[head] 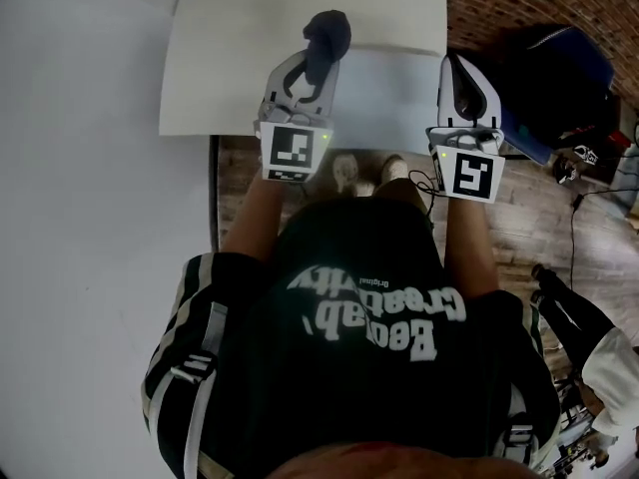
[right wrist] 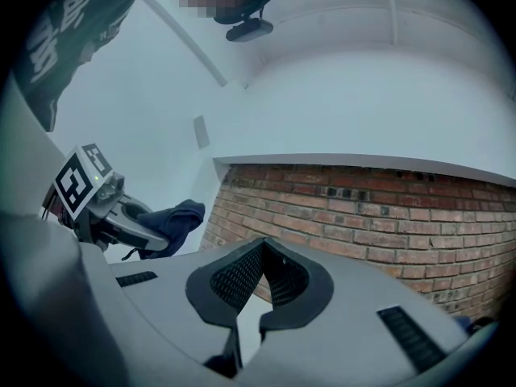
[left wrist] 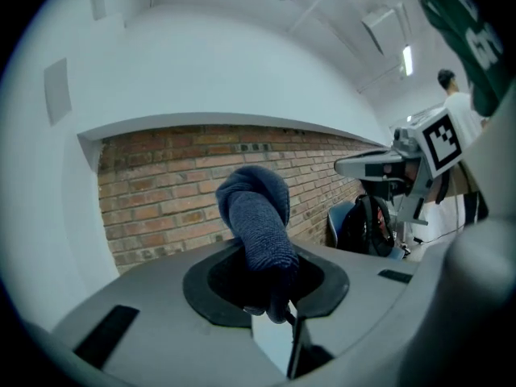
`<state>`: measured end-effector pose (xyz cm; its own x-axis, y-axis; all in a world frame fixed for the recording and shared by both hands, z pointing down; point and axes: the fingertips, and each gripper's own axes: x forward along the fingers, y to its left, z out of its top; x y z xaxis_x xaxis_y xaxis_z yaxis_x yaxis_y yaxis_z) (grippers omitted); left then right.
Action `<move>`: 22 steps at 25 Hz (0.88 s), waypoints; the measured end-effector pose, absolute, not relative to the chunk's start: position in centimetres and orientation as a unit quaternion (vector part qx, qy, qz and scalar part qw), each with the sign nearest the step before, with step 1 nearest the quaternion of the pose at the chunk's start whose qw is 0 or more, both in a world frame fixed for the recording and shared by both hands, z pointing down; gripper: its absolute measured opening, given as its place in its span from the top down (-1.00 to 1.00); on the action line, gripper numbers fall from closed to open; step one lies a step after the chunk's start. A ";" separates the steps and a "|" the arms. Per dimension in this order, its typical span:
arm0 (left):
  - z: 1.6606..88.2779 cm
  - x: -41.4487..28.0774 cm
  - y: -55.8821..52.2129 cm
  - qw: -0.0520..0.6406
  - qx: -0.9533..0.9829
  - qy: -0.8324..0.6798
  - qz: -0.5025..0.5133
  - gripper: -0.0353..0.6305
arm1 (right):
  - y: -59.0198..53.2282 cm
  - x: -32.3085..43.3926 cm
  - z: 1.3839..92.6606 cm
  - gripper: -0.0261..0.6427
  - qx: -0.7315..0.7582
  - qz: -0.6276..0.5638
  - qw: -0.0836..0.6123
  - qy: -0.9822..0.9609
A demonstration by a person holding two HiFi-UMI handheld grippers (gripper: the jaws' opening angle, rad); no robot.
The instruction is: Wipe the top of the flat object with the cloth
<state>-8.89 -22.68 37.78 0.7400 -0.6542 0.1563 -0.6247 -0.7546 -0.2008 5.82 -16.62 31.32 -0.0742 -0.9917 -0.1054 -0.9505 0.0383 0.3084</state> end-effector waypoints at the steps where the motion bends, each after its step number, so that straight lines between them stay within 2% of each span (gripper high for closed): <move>1: 38.4 -8.8 -22.9 0.054 -0.930 0.342 -0.119 0.66 | -16.8 5.9 31.3 0.95 0.677 -0.151 0.067 -0.717; 13: 49.8 -7.9 -25.1 -0.075 -0.895 0.324 -0.297 0.68 | -19.5 6.5 31.5 0.95 0.664 -0.139 0.071 -0.731; 22: 54.9 -7.6 -26.0 -0.135 -0.857 0.324 -0.377 0.68 | -20.2 7.0 31.6 0.95 0.650 -0.140 0.078 -0.742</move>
